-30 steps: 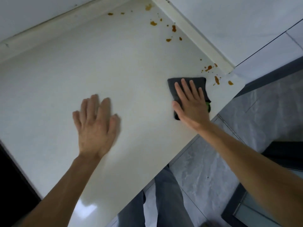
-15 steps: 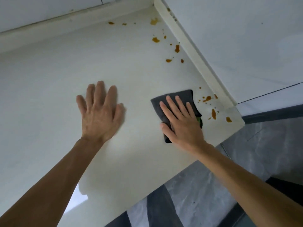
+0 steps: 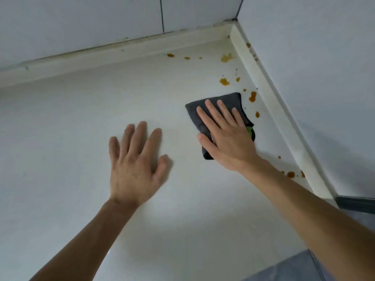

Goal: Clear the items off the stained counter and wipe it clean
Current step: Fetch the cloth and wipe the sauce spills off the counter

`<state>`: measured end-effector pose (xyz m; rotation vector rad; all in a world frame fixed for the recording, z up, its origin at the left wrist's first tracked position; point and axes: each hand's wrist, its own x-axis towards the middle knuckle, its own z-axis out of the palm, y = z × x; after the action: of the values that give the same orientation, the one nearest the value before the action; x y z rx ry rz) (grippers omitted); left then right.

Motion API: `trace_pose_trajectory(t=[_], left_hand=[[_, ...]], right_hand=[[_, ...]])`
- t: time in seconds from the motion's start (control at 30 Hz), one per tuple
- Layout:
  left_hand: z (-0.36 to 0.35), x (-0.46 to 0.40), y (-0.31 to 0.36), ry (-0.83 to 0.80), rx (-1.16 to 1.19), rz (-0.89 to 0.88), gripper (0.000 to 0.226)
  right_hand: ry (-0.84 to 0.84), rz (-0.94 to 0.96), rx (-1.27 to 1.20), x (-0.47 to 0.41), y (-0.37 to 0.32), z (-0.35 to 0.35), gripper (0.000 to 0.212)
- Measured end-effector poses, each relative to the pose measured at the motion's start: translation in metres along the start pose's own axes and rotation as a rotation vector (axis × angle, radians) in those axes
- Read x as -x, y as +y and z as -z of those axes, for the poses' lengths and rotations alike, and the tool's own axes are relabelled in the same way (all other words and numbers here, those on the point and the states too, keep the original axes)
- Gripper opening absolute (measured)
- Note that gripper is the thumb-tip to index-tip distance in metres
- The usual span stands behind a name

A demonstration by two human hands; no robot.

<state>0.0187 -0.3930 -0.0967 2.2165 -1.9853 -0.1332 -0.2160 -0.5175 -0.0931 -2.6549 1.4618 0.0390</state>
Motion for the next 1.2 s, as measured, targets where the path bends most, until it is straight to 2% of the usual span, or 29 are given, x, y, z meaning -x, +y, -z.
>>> trace_pose_trajectory(t=[0.17, 0.23, 0.3, 0.4, 0.47, 0.6, 0.67, 0.73, 0.83, 0.9, 0.93, 0.97, 1.07, 1.2], left_hand=[[0.000, 0.001, 0.000, -0.041, 0.003, 0.022, 0.063], [0.000, 0.001, -0.001, -0.041, -0.002, 0.018, 0.063], [-0.001, 0.000, -0.002, -0.039, -0.007, 0.014, 0.063], [-0.001, 0.002, -0.004, -0.056, -0.024, 0.013, 0.064], [-0.001, 0.002, -0.004, -0.055, -0.026, 0.017, 0.065], [-0.002, 0.001, -0.001, -0.028, -0.014, 0.030, 0.064], [-0.001, -0.001, 0.000, -0.025, -0.012, 0.024, 0.063], [0.000, -0.001, 0.001, -0.022, -0.011, 0.028, 0.063], [0.001, 0.000, 0.001, -0.026, -0.012, 0.027, 0.063], [0.000, 0.000, -0.002, -0.026, -0.019, 0.019, 0.064], [-0.001, 0.000, -0.003, -0.021, -0.020, 0.015, 0.064], [-0.002, 0.000, -0.003, -0.015, -0.018, 0.015, 0.064], [-0.003, 0.001, -0.003, -0.011, -0.006, 0.014, 0.065], [-0.001, 0.001, -0.002, -0.012, -0.002, 0.019, 0.064]], right_hand=[[0.058, -0.231, -0.081, -0.111, -0.043, 0.005, 0.066], [0.056, -0.237, -0.104, -0.141, -0.066, 0.007, 0.066], [0.035, -0.116, -0.091, -0.150, -0.077, 0.010, 0.066], [0.023, 0.167, -0.016, -0.135, -0.062, 0.011, 0.065], [0.017, 0.227, 0.024, -0.126, -0.037, 0.012, 0.064], [0.041, -0.073, -0.025, -0.142, -0.001, 0.015, 0.065], [0.068, -0.234, -0.077, -0.159, -0.013, 0.013, 0.065], [0.077, -0.283, -0.091, -0.173, -0.041, 0.012, 0.067], [0.059, -0.055, -0.058, -0.175, -0.076, 0.012, 0.067], [0.038, 0.129, -0.044, -0.176, -0.070, 0.014, 0.066], [0.040, 0.164, -0.041, -0.178, -0.059, 0.014, 0.065], [0.047, 0.147, -0.035, -0.181, -0.044, 0.014, 0.065], [0.087, -0.062, -0.007, -0.186, 0.005, 0.014, 0.065], [0.091, -0.307, -0.100, -0.169, 0.041, 0.016, 0.066]])
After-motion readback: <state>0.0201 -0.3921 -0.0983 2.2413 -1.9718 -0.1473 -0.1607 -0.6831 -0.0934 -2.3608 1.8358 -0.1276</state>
